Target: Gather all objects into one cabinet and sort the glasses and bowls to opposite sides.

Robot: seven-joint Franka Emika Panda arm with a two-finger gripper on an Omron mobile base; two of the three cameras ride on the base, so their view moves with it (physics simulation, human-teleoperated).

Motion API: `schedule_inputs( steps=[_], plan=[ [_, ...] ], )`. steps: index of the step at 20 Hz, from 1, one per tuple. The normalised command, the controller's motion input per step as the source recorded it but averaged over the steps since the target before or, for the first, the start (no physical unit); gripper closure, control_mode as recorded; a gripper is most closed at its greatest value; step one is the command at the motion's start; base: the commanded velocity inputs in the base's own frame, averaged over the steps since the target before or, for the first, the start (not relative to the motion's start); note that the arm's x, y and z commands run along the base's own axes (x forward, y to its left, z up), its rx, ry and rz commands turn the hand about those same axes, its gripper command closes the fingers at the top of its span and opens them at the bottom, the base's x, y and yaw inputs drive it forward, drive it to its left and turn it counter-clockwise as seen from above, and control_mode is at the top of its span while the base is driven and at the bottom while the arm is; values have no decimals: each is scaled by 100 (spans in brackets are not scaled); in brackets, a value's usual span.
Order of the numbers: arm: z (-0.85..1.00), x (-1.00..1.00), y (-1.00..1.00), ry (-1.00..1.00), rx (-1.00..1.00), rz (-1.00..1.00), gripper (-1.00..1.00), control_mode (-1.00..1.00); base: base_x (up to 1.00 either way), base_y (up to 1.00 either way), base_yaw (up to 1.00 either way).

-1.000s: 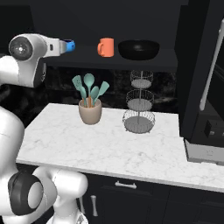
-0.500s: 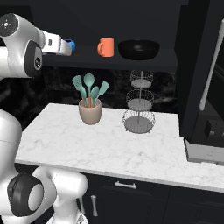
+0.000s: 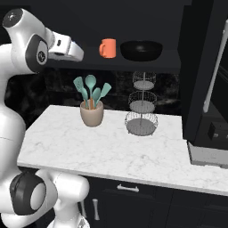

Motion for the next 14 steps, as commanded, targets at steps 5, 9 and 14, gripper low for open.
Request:
schedule_inputs(
  steps=[5,9,14],
  plan=[
    [-28,37,-5,-7,0,-8,-100,-100,0,0,0],
    [0,58,-4,-5,0,-5,-100,-100,0,0,0],
    [2,47,-13,-1,0,-2,-100,-100,0,0,0]
  ],
)
